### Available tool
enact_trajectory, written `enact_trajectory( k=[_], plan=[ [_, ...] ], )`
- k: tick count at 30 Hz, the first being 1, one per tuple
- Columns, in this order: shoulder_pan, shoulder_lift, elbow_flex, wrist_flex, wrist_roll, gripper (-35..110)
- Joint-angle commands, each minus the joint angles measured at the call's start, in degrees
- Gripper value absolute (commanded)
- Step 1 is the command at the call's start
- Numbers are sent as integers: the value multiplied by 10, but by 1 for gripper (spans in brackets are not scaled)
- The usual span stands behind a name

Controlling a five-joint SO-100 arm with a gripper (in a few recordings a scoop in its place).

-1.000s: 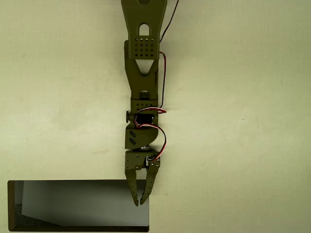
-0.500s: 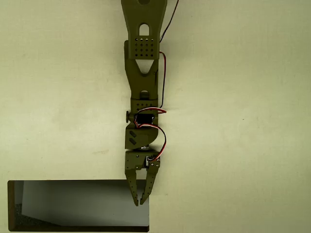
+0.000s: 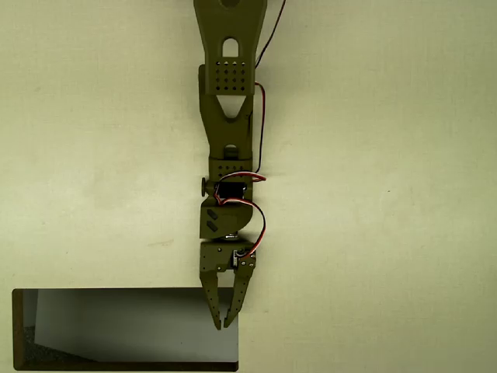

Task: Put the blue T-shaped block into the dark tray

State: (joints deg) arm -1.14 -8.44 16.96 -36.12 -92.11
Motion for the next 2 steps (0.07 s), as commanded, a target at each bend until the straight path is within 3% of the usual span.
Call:
enact_trajectory(
  k=[1, 2],
  plan=[
    [0, -5, 2, -18, -4, 1],
    [0, -5, 2, -18, -4, 1]
  ],
)
